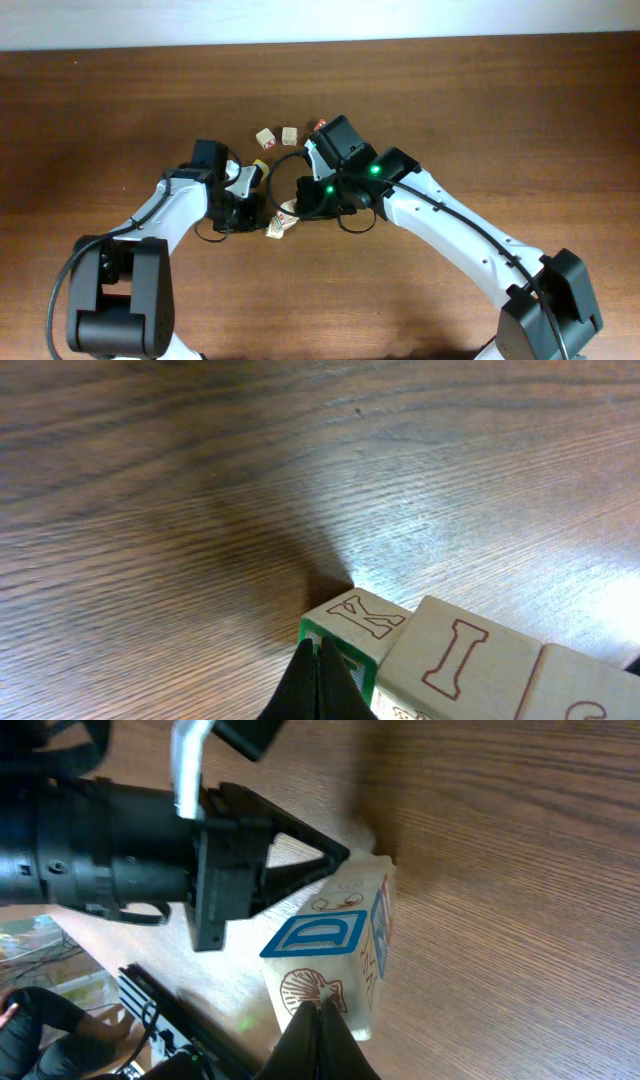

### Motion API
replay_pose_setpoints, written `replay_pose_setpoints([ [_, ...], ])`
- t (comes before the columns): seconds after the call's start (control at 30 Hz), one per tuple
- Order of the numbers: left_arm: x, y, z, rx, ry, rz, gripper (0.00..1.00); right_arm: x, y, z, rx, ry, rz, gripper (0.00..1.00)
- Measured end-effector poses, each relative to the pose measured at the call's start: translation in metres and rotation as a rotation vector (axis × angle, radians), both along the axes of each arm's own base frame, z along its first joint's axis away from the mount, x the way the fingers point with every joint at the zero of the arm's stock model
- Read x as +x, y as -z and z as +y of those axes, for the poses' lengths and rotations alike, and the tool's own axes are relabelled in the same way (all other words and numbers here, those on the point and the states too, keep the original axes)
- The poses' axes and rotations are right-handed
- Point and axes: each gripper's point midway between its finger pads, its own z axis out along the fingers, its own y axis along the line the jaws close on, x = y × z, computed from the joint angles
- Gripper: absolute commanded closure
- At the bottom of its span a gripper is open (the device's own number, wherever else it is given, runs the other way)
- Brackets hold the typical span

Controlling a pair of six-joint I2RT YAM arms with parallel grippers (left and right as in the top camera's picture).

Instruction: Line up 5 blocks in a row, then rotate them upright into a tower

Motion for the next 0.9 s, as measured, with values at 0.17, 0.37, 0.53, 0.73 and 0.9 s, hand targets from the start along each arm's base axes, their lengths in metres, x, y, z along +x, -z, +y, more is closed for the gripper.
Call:
replay_pose_setpoints([
  [0.17,-0.002,-0.002,-0.007,-0.023,0.011,0.004,1.0,-0.004,-0.004,0.006,0.02,-0.016,0.005,0.96],
  [0.37,-0.002,-0.004,-0.011,-0.043,0.013,0.004,1.0,-0.006,-0.004,0.008,0.026,-0.015,0.011,0.96],
  [0.53,0.005,-0.003,0.006,-0.04,-0.074,0.021,1.0,-0.003,-0.004,0.007,0.015,0.0,0.007,0.96],
  [0.73,0.022,0.0,0.045,0.008,-0.196,-0.01,1.0,0.002,-0.004,0.009,0.015,0.013,-0.016,0.96],
  [0.9,0.023,0.001,0.048,0.021,-0.2,-0.015,1.0,-0.001,-0.005,0.022,0.03,-0.015,-0.035,0.96],
])
